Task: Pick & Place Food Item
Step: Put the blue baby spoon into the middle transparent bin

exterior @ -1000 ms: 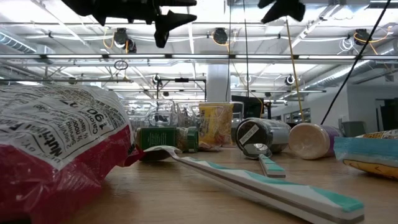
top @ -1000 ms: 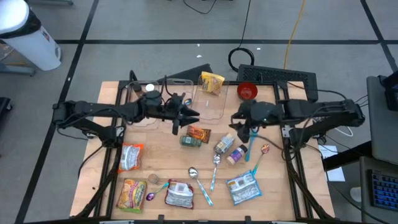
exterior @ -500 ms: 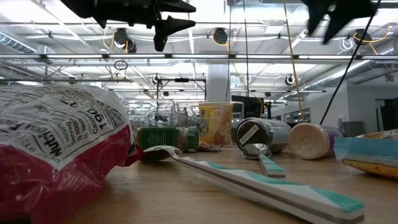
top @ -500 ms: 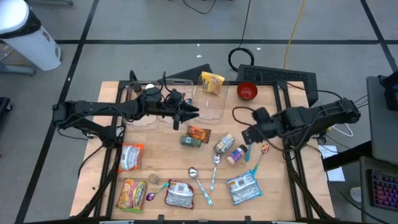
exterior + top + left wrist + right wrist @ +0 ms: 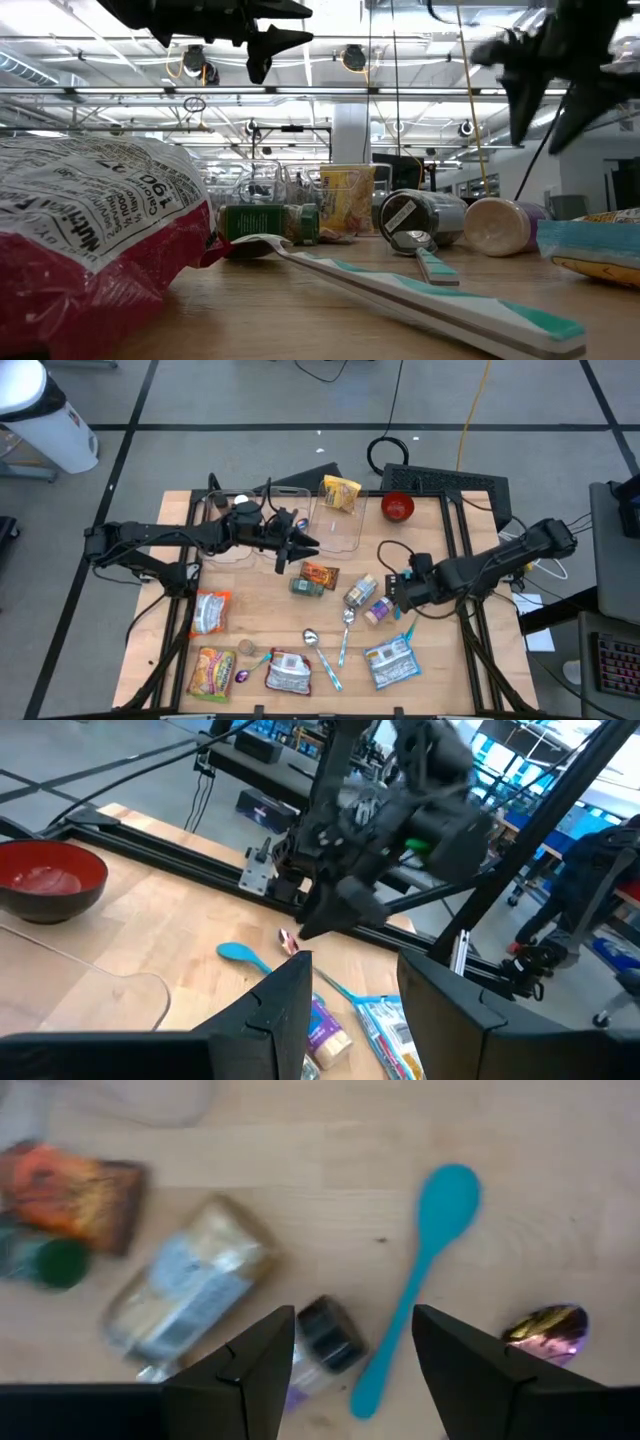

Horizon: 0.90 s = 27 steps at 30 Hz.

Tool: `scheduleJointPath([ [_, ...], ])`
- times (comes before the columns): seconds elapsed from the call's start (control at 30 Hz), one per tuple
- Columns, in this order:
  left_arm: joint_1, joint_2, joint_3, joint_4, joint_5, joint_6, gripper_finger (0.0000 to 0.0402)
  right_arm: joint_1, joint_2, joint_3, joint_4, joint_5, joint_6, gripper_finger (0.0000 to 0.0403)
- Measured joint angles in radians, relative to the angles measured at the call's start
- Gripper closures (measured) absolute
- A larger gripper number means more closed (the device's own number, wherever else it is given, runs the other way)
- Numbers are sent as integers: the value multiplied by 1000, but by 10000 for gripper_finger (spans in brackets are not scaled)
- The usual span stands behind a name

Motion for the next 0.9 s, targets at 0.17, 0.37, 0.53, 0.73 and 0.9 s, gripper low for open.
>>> scheduleJointPath([
  [0.17, -1, 0, 0, -8, 0, -1, 247, -15, -5, -134, 79, -72, 110, 206],
  [0.37, -1, 0, 0, -14, -2, 5, 247, -56, -5, -255, 253, -77, 130, 206],
  [0.53, -1, 0, 0, -14, -8, 5, 247, -120, -5, -323, 360, -77, 79, 206],
  [0.73, -1, 0, 0, -14, -11, 8, 247, -197, -5, -356, 388, -103, -20, 206],
  [0.9, -1, 0, 0, -14, -11, 8, 247, -247, -4, -360, 388, -131, -106, 211],
])
